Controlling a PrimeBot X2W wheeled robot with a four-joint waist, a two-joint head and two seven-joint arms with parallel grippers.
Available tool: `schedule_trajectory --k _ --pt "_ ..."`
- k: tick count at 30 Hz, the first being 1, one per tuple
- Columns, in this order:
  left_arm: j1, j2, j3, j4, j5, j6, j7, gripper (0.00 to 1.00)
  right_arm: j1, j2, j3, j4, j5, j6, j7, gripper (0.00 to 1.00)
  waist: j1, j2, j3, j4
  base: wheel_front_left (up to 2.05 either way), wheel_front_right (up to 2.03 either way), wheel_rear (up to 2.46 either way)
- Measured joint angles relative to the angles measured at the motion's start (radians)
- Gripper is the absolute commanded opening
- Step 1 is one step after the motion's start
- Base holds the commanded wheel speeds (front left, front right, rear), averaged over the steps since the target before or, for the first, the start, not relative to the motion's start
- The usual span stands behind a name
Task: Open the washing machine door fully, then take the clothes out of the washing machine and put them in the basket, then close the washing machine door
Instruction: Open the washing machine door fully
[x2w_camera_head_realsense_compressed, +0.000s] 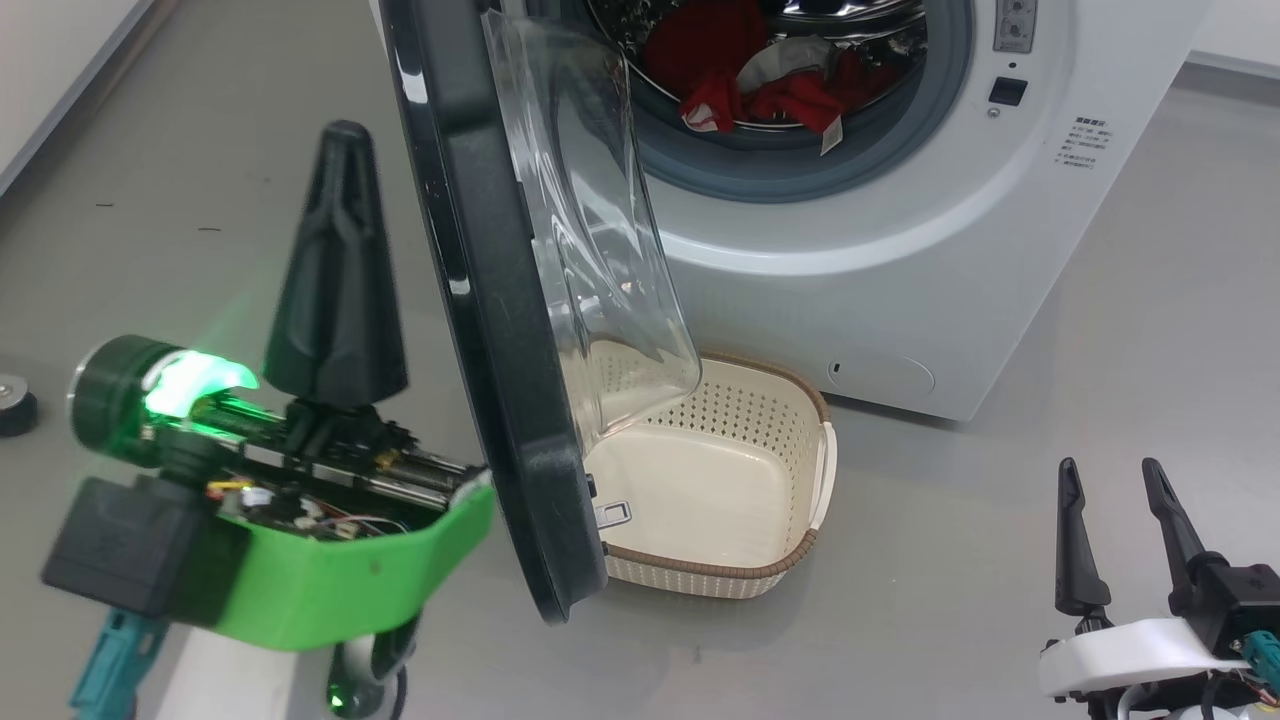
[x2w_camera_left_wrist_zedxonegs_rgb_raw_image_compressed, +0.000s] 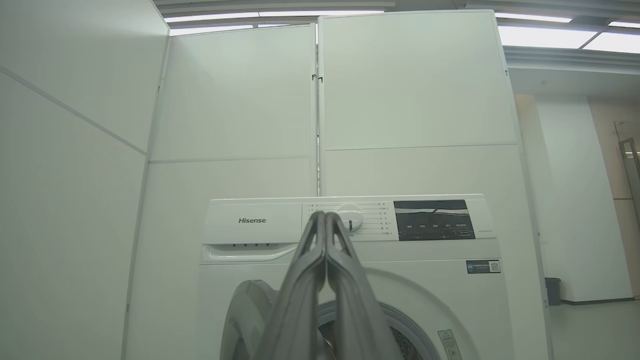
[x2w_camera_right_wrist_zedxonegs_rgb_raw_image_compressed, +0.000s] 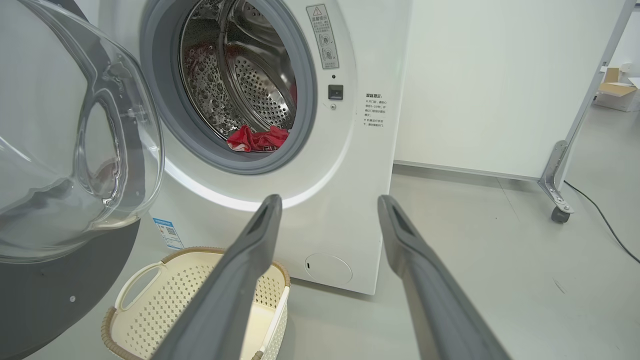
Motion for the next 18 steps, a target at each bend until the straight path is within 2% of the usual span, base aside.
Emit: schedule_trajectory --k 8,18 --pt "0.06 0.002 -0.156 -0.001 -0.041 -0.077 0.0 0.0 0.001 0.003 -0.001 0.003 0.0 0.01 0.0 1.0 0.0 0.0 0.0 -0.007 0.0 0.0 0.0" --pt "0.122 0.024 -0.285 -0.004 -0.106 -0.114 0.079 0.0 0.01 0.006 -0.012 0.011 -0.007 0.016 0.0 1.0 0.0 0.0 0.002 -0.004 0.0 0.0 0.0"
